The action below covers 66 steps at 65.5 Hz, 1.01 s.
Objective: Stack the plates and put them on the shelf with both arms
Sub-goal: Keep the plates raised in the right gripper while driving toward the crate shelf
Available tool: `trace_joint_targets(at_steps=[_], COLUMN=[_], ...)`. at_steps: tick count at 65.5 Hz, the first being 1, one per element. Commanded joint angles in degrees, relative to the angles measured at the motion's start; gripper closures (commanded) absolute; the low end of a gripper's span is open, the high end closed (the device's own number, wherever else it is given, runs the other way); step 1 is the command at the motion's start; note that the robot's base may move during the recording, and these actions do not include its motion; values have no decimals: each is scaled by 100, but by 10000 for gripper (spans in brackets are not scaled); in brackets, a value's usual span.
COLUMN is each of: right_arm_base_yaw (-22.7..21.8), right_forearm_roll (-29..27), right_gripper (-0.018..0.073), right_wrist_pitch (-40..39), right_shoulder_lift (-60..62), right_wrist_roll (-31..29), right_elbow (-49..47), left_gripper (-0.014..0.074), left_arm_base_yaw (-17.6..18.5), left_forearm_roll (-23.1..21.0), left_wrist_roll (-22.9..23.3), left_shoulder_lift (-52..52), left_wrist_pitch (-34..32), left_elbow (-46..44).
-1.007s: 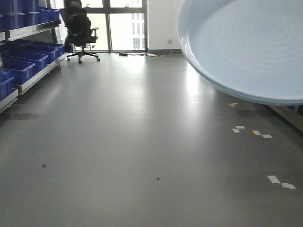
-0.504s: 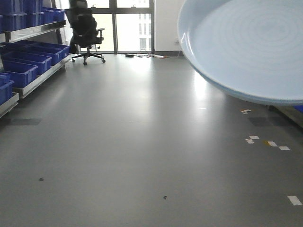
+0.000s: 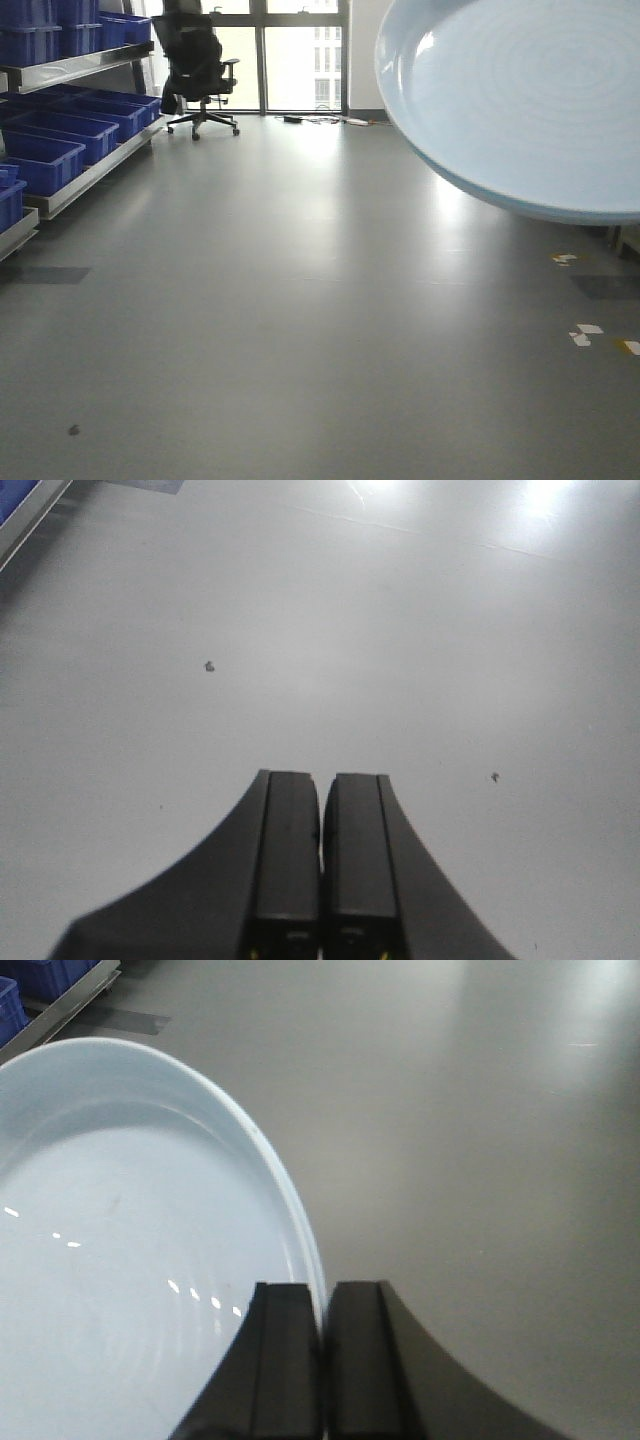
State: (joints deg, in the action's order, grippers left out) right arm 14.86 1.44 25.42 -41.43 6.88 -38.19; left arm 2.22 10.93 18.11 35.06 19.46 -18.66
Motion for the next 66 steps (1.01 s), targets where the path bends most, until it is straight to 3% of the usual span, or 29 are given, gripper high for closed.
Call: trace_joint_targets(at_steps=[1, 66], right_arm_base_yaw=[-28, -28], right_forearm_roll=[20, 20], right_gripper=[536, 536], right_wrist_pitch=[-536, -536], right_shoulder_lift=[36, 36], right_wrist_roll=[-19, -19], right_elbow=[-182, -182], left_gripper=[512, 512], left_arm_base_yaw=[9, 9], left_forearm_roll=[-13, -13], left_wrist_roll=[43, 43], left_shoulder_lift=[17, 17], left_wrist_pitch=[-453, -453], left_elbow=[-158, -158])
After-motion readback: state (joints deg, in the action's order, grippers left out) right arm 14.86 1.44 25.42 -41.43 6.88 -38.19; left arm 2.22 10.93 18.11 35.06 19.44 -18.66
